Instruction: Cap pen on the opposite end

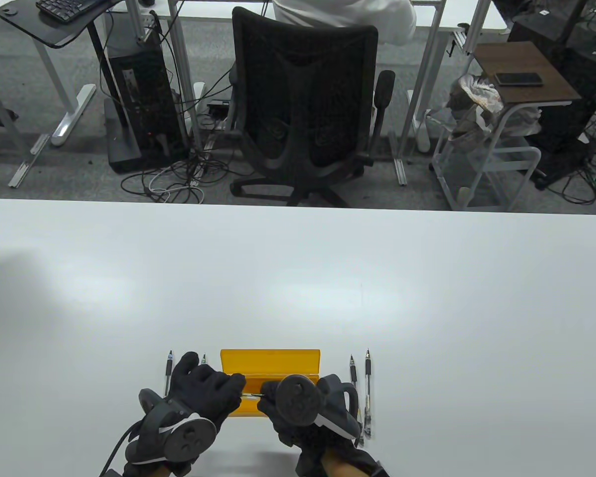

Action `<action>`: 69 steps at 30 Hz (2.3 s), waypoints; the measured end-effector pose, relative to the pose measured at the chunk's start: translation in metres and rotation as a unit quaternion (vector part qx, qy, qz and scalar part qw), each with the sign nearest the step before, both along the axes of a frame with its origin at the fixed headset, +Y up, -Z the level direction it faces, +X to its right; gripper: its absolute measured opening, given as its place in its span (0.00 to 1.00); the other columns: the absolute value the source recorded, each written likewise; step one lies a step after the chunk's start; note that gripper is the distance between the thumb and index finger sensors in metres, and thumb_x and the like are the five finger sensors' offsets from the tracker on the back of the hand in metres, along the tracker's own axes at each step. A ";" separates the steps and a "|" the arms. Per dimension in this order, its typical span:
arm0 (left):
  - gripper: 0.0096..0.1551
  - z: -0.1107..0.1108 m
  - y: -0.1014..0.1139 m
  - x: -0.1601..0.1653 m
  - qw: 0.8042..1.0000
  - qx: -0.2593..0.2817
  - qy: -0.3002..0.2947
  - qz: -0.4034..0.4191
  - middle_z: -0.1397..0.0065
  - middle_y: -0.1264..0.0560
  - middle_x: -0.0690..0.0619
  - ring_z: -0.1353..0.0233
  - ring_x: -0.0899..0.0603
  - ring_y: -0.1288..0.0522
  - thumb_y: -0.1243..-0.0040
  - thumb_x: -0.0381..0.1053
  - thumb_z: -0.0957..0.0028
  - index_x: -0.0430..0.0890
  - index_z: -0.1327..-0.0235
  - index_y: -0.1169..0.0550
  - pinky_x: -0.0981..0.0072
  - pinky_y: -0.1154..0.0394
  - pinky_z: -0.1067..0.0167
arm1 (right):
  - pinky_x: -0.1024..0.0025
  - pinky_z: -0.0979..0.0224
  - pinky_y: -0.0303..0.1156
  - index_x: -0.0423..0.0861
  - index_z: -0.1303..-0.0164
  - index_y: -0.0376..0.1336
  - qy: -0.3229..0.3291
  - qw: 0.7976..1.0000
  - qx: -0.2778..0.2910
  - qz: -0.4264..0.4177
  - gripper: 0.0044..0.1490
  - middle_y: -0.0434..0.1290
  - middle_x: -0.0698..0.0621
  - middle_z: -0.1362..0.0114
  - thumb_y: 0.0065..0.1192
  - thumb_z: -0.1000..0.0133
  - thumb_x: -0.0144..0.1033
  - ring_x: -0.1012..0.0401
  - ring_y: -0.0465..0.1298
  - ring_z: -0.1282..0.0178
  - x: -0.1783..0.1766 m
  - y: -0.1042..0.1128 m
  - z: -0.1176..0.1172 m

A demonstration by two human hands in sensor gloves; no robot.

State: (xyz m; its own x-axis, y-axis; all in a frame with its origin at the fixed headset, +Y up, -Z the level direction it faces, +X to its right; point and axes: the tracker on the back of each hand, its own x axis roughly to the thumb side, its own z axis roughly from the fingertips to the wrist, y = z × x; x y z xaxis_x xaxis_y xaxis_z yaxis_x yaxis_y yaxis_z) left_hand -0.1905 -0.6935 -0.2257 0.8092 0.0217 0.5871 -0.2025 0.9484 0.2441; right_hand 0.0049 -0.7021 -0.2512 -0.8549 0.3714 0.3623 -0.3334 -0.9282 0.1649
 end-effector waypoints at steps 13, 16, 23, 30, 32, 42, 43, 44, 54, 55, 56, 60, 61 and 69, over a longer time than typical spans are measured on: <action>0.29 0.003 0.000 0.005 0.999 -0.008 -0.025 0.024 0.39 0.17 0.45 0.37 0.38 0.24 0.28 0.50 0.51 0.44 0.36 0.19 0.23 0.47 0.28 | 0.55 0.45 0.78 0.51 0.47 0.76 0.038 0.999 -0.025 -0.008 0.28 0.81 0.50 0.47 0.70 0.55 0.48 0.56 0.82 0.52 -0.003 0.007 0.001; 0.36 0.001 -0.002 0.002 0.999 -0.015 -0.010 0.036 0.30 0.23 0.43 0.29 0.35 0.29 0.30 0.52 0.49 0.44 0.27 0.25 0.22 0.49 0.29 | 0.57 0.49 0.78 0.45 0.46 0.76 0.041 0.996 -0.080 -0.027 0.29 0.81 0.47 0.51 0.70 0.53 0.45 0.57 0.82 0.58 -0.002 0.006 -0.002; 0.40 -0.007 0.001 -0.019 0.996 -0.023 0.052 0.075 0.25 0.28 0.39 0.27 0.31 0.34 0.35 0.55 0.45 0.42 0.22 0.32 0.21 0.49 0.30 | 0.59 0.53 0.79 0.40 0.42 0.74 -0.188 0.981 0.031 0.023 0.31 0.82 0.46 0.54 0.68 0.51 0.44 0.58 0.82 0.63 0.053 0.029 -0.016; 0.39 -0.009 -0.003 -0.015 0.997 -0.033 0.052 0.054 0.26 0.27 0.39 0.28 0.32 0.32 0.35 0.55 0.45 0.42 0.23 0.30 0.21 0.49 0.31 | 0.58 0.54 0.80 0.37 0.42 0.74 -0.369 0.909 -0.035 0.192 0.31 0.84 0.45 0.54 0.70 0.50 0.42 0.56 0.85 0.61 0.102 0.002 -0.034; 0.38 -0.008 -0.003 -0.015 0.996 -0.034 0.053 0.055 0.26 0.27 0.39 0.28 0.32 0.32 0.35 0.55 0.45 0.42 0.23 0.30 0.21 0.48 0.31 | 0.58 0.54 0.81 0.37 0.42 0.74 -0.395 0.877 -0.083 0.258 0.31 0.84 0.45 0.54 0.71 0.50 0.42 0.55 0.85 0.61 0.110 -0.017 -0.040; 0.38 -0.012 -0.004 -0.024 0.994 -0.046 0.072 0.061 0.27 0.26 0.39 0.29 0.32 0.31 0.35 0.55 0.45 0.42 0.23 0.30 0.21 0.48 0.31 | 0.56 0.52 0.81 0.38 0.42 0.74 -0.415 0.814 -0.183 0.362 0.31 0.86 0.46 0.52 0.73 0.51 0.42 0.55 0.86 0.58 0.127 -0.053 -0.044; 0.38 -0.012 -0.004 -0.024 0.994 -0.046 0.073 0.062 0.27 0.26 0.39 0.29 0.32 0.31 0.35 0.55 0.45 0.42 0.23 0.30 0.21 0.48 0.31 | 0.56 0.52 0.81 0.38 0.41 0.74 -0.415 0.814 -0.184 0.362 0.31 0.86 0.45 0.52 0.73 0.51 0.41 0.55 0.86 0.58 0.127 -0.053 -0.044; 0.38 -0.012 -0.004 -0.024 0.994 -0.047 0.074 0.061 0.27 0.26 0.39 0.29 0.32 0.31 0.35 0.55 0.45 0.42 0.24 0.30 0.21 0.48 0.31 | 0.56 0.52 0.81 0.38 0.41 0.73 -0.414 0.815 -0.189 0.359 0.31 0.86 0.45 0.51 0.73 0.51 0.41 0.54 0.86 0.57 0.128 -0.052 -0.045; 0.38 -0.013 -0.004 -0.023 0.994 -0.054 0.078 0.057 0.27 0.26 0.39 0.29 0.32 0.31 0.35 0.55 0.45 0.42 0.23 0.30 0.21 0.48 0.31 | 0.52 0.48 0.79 0.37 0.32 0.68 -0.413 0.819 -0.199 0.346 0.38 0.82 0.41 0.42 0.72 0.51 0.41 0.51 0.84 0.51 0.127 -0.051 -0.043; 0.38 -0.013 -0.004 -0.023 0.994 -0.054 0.078 0.055 0.27 0.26 0.39 0.29 0.32 0.31 0.35 0.55 0.45 0.42 0.23 0.30 0.21 0.48 0.31 | 0.51 0.47 0.79 0.36 0.31 0.67 -0.413 0.819 -0.199 0.346 0.39 0.81 0.41 0.41 0.72 0.50 0.41 0.50 0.84 0.50 0.127 -0.051 -0.043; 0.38 -0.013 -0.004 -0.023 0.994 -0.054 0.079 0.054 0.27 0.26 0.39 0.29 0.32 0.31 0.35 0.55 0.45 0.42 0.23 0.30 0.21 0.48 0.31 | 0.51 0.47 0.79 0.36 0.30 0.67 -0.412 0.820 -0.200 0.345 0.40 0.81 0.40 0.41 0.72 0.50 0.41 0.50 0.84 0.49 0.127 -0.051 -0.043; 0.38 -0.013 -0.004 -0.023 0.994 -0.054 0.080 0.054 0.27 0.26 0.39 0.29 0.32 0.31 0.35 0.55 0.45 0.42 0.23 0.30 0.21 0.48 0.31 | 0.51 0.47 0.78 0.35 0.29 0.66 -0.412 0.822 -0.204 0.336 0.41 0.80 0.40 0.40 0.71 0.50 0.41 0.49 0.84 0.48 0.128 -0.052 -0.042; 0.38 -0.013 -0.005 -0.023 0.994 -0.055 0.080 0.054 0.27 0.26 0.39 0.29 0.32 0.31 0.35 0.55 0.45 0.42 0.23 0.30 0.21 0.48 0.31 | 0.50 0.46 0.78 0.36 0.29 0.66 -0.413 0.822 -0.204 0.335 0.41 0.80 0.40 0.39 0.71 0.50 0.41 0.49 0.83 0.48 0.128 -0.052 -0.042; 0.39 -0.013 -0.004 -0.021 0.994 -0.051 0.090 0.020 0.27 0.26 0.39 0.29 0.32 0.31 0.35 0.56 0.46 0.42 0.23 0.30 0.21 0.48 0.31 | 0.48 0.45 0.77 0.33 0.26 0.63 -0.420 0.834 -0.205 0.292 0.47 0.79 0.35 0.37 0.69 0.50 0.48 0.46 0.82 0.46 0.128 -0.049 -0.041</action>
